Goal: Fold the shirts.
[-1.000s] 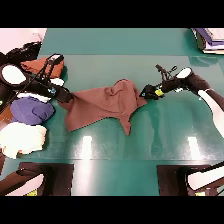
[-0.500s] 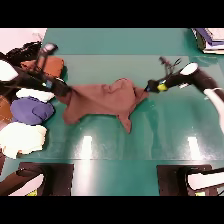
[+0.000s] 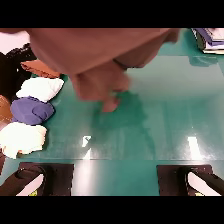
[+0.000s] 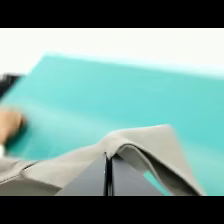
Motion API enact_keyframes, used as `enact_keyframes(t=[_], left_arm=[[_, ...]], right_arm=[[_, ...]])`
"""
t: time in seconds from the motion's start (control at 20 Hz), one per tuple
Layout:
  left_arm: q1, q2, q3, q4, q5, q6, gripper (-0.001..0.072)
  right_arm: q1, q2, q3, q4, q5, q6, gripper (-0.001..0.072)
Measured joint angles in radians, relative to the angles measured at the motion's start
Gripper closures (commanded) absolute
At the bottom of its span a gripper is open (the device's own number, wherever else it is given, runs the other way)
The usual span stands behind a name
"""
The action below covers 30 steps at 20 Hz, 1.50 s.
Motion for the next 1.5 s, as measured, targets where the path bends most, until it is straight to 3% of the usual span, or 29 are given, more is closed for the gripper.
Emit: enact_keyframes(t=[0.2,0.4,0.6,0.8,1.0,1.25,1.3,1.4,1.45,1.5], left_arm=[[0.0,0.031,0.163,-0.146,-0.035,-0.02,0.0684],[0.0,0.048,0.177,-0.265,-0.065,-0.046,0.0684],[0.0,0.031,-0.024,-0.21,-0.149,-0.092,0.0684],[0.0,-0.019,-0.394,-0.176,-0.17,-0.109,0.0684],[0.0,-0.119,-0.744,-0.163,-0.005,-0.082,0.0684],[0.0,-0.303,-0.879,-0.159,0.346,-0.042,0.0683],[0.0,-0.337,-0.882,-0.159,0.418,-0.037,0.0655],[0.0,-0.384,-0.877,-0.159,0.537,-0.027,0.0064],[0.0,-0.4,-0.871,-0.159,0.582,-0.026,0.0048],[0.001,-0.411,-0.861,-0.158,0.619,-0.022,0.005]], right_arm=[[-0.096,0.133,0.155,-0.046,0.019,0.0,0.0699],[-0.204,0.169,0.254,-0.089,0.031,0.003,0.0699],[-0.245,0.063,0.235,-0.011,0.077,0.011,0.0699],[-0.132,-0.148,0.126,-0.011,0.113,0.018,0.0698],[0.029,-0.398,0.066,-0.141,0.103,0.018,0.0697],[0.139,-0.626,0.049,-0.198,-0.052,0.037,0.0696],[0.151,-0.65,0.048,-0.201,-0.095,0.045,0.0681],[0.165,-0.681,0.046,-0.206,-0.166,0.055,0.03],[0.166,-0.687,0.046,-0.201,-0.204,0.056,0.0246],[0.166,-0.694,0.046,-0.195,-0.233,0.06,0.0246]])
